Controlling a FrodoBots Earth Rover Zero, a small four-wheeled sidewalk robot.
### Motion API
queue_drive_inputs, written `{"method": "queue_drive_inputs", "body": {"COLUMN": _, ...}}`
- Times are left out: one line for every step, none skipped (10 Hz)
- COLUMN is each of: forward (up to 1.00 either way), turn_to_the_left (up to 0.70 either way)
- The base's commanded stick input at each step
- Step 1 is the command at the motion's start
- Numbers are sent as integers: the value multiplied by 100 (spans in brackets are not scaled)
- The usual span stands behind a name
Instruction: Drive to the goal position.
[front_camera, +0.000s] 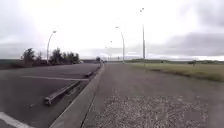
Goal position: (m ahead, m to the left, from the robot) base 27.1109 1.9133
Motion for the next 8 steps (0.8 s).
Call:
{"method": "queue_drive_inputs", "body": {"forward": 100, "turn_to_the_left": 0}}
{"method": "queue_drive_inputs", "body": {"forward": 100, "turn_to_the_left": 0}}
{"method": "queue_drive_inputs", "body": {"forward": 100, "turn_to_the_left": 0}}
{"method": "queue_drive_inputs", "body": {"forward": 100, "turn_to_the_left": 0}}
{"method": "queue_drive_inputs", "body": {"forward": 100, "turn_to_the_left": 0}}
{"method": "queue_drive_inputs", "body": {"forward": 100, "turn_to_the_left": 0}}
{"method": "queue_drive_inputs", "body": {"forward": 100, "turn_to_the_left": 0}}
{"method": "queue_drive_inputs", "body": {"forward": 100, "turn_to_the_left": 0}}
